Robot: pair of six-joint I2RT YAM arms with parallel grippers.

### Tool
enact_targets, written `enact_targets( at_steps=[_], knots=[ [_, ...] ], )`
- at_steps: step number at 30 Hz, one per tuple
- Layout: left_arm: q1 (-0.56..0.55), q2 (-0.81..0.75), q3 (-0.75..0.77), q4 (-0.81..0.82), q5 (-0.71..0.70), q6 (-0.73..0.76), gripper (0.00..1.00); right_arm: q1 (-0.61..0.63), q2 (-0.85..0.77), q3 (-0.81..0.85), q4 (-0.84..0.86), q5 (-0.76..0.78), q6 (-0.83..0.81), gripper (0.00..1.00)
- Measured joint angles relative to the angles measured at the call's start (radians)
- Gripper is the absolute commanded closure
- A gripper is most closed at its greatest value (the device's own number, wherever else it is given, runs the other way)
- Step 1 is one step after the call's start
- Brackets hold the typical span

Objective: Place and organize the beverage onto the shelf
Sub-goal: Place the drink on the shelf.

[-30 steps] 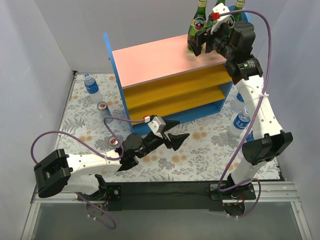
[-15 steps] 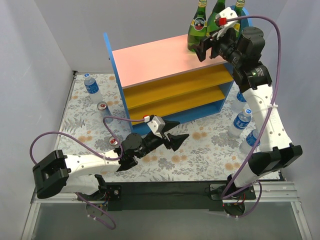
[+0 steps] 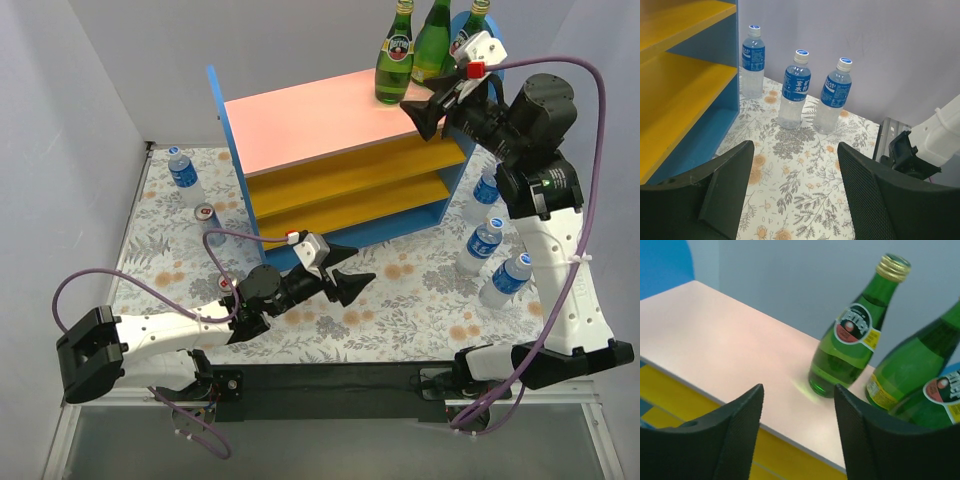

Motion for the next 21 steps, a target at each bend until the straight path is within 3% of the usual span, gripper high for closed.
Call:
enact_targets(
  at_steps=[1, 5, 7, 10, 12, 21],
  knots=[
    [0.0, -0.003, 0.001, -0.009, 0.004, -0.002, 0.34, 0.0, -0.01, -0.001, -0.003, -0.034, 0.002, 0.47],
    [0.0, -0.014, 0.004, -0.04, 0.018, -0.012, 0.35, 0.011, -0.002, 0.0, -0.003, -0.141, 0.021, 0.64],
    [0.0, -0.017, 0.005, -0.051, 0.026, -0.018, 0.35, 0.026, 0.025, 0.002, -0.001, -0.164, 0.027, 0.82],
    [0.0, -0.019, 0.005, -0.067, 0.032, -0.024, 0.35, 0.06, 0.097, 0.034, -0.003, -0.156, 0.047, 0.94],
    [0.0, -0.019, 0.005, -0.08, 0.033, -0.029, 0.35, 0.089, 0.15, 0.052, -0.001, -0.126, 0.055, 0.98],
    [0.0, -0.035, 0.006, -0.107, 0.035, -0.032, 0.35, 0.208, 0.245, 0.086, 0.035, 0.135, 0.061, 0.99]
  ],
)
